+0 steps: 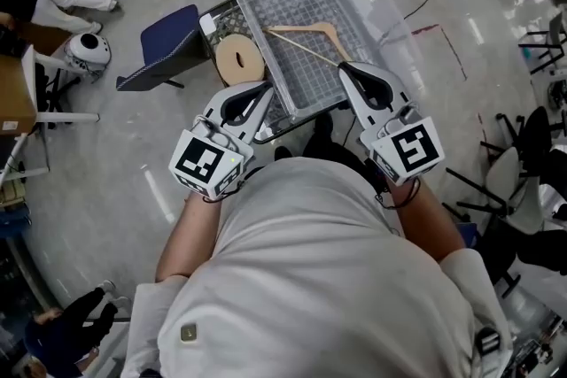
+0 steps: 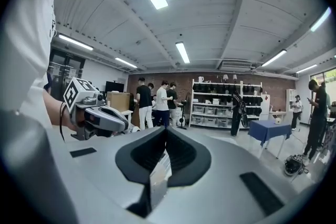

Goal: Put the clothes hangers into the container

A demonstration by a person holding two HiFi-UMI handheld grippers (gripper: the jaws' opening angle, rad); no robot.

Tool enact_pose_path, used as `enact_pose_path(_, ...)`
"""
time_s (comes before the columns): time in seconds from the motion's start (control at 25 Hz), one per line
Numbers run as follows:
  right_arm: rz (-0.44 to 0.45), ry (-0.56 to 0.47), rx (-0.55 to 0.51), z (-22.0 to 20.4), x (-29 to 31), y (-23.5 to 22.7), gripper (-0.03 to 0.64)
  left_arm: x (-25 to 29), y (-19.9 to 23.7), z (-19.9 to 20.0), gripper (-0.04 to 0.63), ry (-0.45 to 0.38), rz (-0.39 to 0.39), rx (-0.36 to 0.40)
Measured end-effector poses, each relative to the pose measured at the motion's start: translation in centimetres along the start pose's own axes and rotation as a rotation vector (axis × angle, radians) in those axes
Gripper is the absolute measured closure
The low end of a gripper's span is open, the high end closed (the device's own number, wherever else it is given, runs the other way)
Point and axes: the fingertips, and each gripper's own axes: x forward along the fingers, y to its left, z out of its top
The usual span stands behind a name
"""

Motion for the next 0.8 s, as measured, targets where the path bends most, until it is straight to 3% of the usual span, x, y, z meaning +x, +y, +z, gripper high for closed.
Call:
enact_pose_path(0.48, -0.107, 0.072, 0.057, -1.9, -3.1, 0.9, 0.597, -0.9, -1.6, -2.5, 0.578, 0.029, -0.091, -0.045)
enact_pose_path(0.8, -0.106, 0.098, 0.071, -3.0, -4.0, 0.0, 0.596, 0.1, -2.0, -3.3, 0.578, 0.028, -0.09, -0.071)
